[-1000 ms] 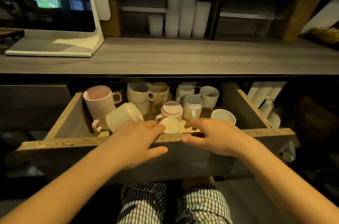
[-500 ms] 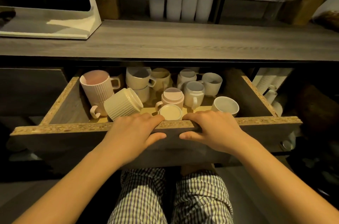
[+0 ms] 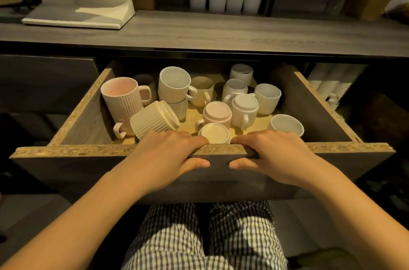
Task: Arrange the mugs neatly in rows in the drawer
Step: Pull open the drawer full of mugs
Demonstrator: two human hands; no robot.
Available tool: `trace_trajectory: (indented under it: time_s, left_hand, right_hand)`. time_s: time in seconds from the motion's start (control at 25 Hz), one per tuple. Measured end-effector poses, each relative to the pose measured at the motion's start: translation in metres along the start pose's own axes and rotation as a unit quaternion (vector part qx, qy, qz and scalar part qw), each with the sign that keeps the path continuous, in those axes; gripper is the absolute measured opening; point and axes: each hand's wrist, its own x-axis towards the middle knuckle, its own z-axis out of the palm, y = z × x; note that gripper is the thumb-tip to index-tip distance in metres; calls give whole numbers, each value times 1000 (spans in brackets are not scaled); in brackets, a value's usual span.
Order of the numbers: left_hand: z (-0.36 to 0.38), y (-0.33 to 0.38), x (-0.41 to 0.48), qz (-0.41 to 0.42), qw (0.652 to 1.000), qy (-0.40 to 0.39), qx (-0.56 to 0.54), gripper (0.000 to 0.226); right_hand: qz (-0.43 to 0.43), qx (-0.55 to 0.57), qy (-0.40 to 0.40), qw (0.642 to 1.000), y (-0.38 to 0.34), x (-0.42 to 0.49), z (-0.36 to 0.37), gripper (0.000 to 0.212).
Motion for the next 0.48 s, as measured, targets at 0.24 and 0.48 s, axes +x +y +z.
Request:
trace_trajectory:
  time_s: [0.24,0.48]
  left_hand:
    - [0,17,-28,13,1000,-2,7,66]
    - [-1,17,-28,13,1000,-15,-5,56]
  right_hand:
    - [-13,-3,10,1000,-14,-29,5,59]
    - [-13,-5,15,1000,-16,-30,5,59]
